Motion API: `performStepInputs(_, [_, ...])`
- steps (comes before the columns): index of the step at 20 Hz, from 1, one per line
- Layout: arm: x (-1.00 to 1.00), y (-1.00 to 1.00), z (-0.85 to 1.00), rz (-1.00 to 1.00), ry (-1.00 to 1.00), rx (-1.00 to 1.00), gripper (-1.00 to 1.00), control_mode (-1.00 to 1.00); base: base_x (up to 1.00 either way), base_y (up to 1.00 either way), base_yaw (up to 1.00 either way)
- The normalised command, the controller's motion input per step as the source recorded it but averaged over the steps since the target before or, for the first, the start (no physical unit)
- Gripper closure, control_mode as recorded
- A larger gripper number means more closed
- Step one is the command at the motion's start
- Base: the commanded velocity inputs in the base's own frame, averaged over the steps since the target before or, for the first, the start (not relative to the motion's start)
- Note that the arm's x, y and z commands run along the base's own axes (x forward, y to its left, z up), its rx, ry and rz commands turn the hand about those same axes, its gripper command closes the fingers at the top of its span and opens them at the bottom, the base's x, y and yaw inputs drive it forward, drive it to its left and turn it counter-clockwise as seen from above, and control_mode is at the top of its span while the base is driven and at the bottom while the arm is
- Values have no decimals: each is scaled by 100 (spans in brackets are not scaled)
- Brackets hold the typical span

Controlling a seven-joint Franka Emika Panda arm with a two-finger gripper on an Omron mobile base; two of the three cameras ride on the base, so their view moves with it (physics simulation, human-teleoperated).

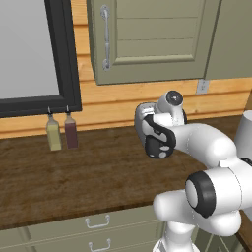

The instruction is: Start the toaster. Once the lever pops up, take the bread to the plate on the dining counter.

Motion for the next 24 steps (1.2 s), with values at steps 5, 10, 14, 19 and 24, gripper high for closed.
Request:
performStepInputs(5, [0, 0, 0, 0, 0, 0, -100, -100, 0, 0, 0])
performStepInputs(10, [0, 0, 0, 0, 0, 0, -100, -100, 0, 0, 0])
performStepInputs(14, [0, 0, 0, 0, 0, 0, -100, -100, 0, 0, 0])
performStepInputs(19, [0, 0, 0, 0, 0, 0, -100, -100, 0, 0, 0])
performStepInputs(24, [0, 0, 0, 0, 0, 0, -100, -100, 0, 0, 0])
